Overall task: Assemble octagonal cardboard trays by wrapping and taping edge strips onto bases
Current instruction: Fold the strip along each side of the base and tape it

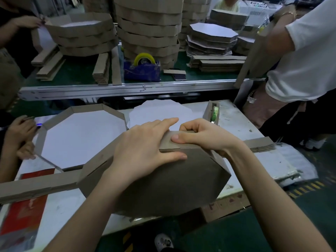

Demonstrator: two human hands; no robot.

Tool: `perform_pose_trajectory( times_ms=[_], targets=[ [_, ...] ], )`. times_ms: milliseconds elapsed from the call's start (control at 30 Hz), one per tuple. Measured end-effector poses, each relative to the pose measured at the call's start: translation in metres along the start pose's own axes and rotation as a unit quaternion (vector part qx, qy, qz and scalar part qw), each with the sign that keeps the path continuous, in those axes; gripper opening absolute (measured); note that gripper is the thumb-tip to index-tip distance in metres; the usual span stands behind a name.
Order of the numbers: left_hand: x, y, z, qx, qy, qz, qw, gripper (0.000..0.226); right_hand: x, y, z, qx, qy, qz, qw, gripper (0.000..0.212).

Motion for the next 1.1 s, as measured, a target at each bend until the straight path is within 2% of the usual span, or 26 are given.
perform_pose_trajectory(
  times_ms=[167,333,400,467,567,600,667,700,733,800,867,900,1000,1100],
  targets=[
    [-0.002,0.003,0.000,0.000,0.003,-0.015,1.000,0.098,0.001,-0.005,0.001,-0.007,-0.052,0.034,0.998,0.049],
    [-0.005,0.006,-0.002,-0.004,0.001,-0.023,1.000,0.099,-0.008,-0.022,-0.013,-0.040,0.019,0.096,0.994,0.027],
    [-0.005,0.005,-0.002,-0.001,0.003,-0.020,1.000,0.099,-0.006,-0.028,-0.014,-0.044,0.007,0.117,0.992,0.029],
    [-0.004,0.002,-0.002,0.005,0.007,-0.013,1.000,0.097,-0.007,-0.035,-0.018,-0.035,-0.020,0.110,0.993,0.042],
    [-0.005,0.003,0.000,0.026,0.013,0.012,0.999,0.092,-0.009,-0.037,-0.032,-0.013,0.001,0.065,0.998,0.026],
    [-0.007,0.005,0.001,0.037,0.015,0.016,0.999,0.090,-0.011,-0.036,-0.035,-0.008,0.019,0.059,0.998,0.037],
    [-0.013,0.010,0.001,0.065,0.025,0.002,0.998,0.085,-0.011,-0.028,-0.040,-0.001,0.059,0.031,0.998,0.074],
    [-0.019,0.013,0.001,0.084,0.032,-0.022,0.996,0.082,-0.011,-0.019,-0.041,-0.001,0.072,0.018,0.997,0.079],
    [-0.026,0.015,0.002,0.106,0.034,-0.057,0.992,0.079,-0.013,-0.007,-0.042,-0.005,0.076,0.008,0.997,0.078],
    [-0.044,0.016,0.003,0.149,0.017,-0.111,0.983,0.073,-0.019,0.026,-0.046,-0.027,0.074,0.001,0.997,0.064],
    [-0.067,0.014,0.004,0.177,-0.002,-0.123,0.977,0.070,-0.024,0.068,-0.052,-0.049,0.069,-0.046,0.995,0.049],
    [-0.078,0.014,0.004,0.186,-0.011,-0.125,0.975,0.071,-0.027,0.088,-0.053,-0.056,0.058,-0.081,0.993,0.045],
    [-0.114,0.016,-0.003,0.210,-0.063,-0.100,0.970,0.077,-0.031,0.134,-0.050,-0.076,0.022,-0.164,0.983,0.055],
    [-0.145,0.025,-0.017,0.198,-0.100,-0.045,0.974,0.078,-0.022,0.166,-0.041,-0.111,0.007,-0.223,0.968,0.040]
  ],
)
Point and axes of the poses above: each hand's wrist, its own z-axis towards the middle knuckle, its own x-axis out of the palm, y = z × x, the point moved 2 cm from there along z, towards the middle knuckle, and after that the axes turned 15 degrees about y, right-handed, at the moved point
